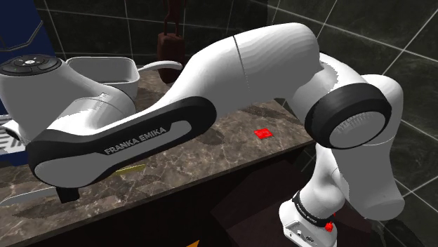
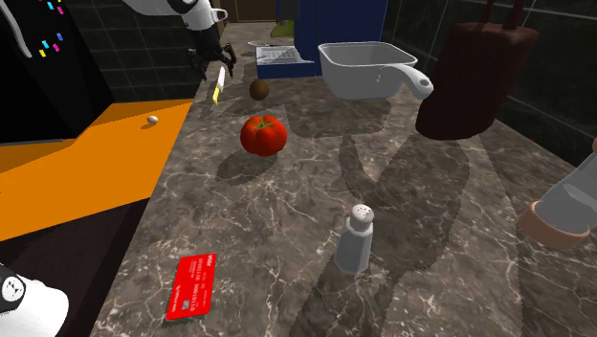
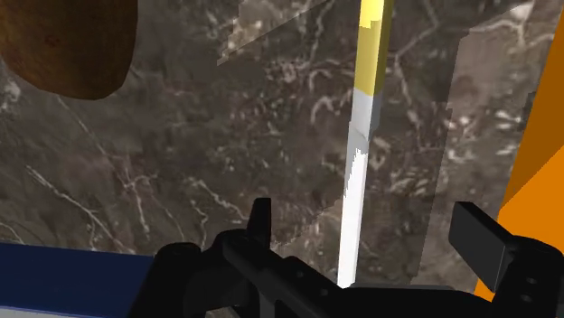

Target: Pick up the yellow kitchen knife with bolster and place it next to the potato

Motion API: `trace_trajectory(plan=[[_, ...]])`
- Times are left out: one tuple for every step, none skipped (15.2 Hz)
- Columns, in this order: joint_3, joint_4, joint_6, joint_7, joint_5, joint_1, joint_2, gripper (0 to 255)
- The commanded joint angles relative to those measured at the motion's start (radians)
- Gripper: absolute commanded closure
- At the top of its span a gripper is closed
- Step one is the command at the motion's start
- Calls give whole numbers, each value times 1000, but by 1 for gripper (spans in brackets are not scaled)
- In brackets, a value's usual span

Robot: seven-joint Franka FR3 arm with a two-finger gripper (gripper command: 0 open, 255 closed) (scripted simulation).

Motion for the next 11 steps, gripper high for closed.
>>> trace_trajectory(plan=[[0,5,-34,-1,-1,1,-30,0],[-1,10,-58,0,-1,2,-48,0],[-1,15,-76,0,-2,2,-61,0],[-1,15,-76,0,-2,2,-62,0],[-1,15,-76,0,-2,2,-61,0],[-1,15,-76,0,-2,2,-61,0],[-1,15,-76,0,-2,2,-61,0],[-1,15,-76,0,-2,2,-61,0],[-1,15,-76,0,-2,2,-61,0],[-1,15,-76,0,-2,2,-61,0],[-1,15,-76,0,-2,2,-61,0]])
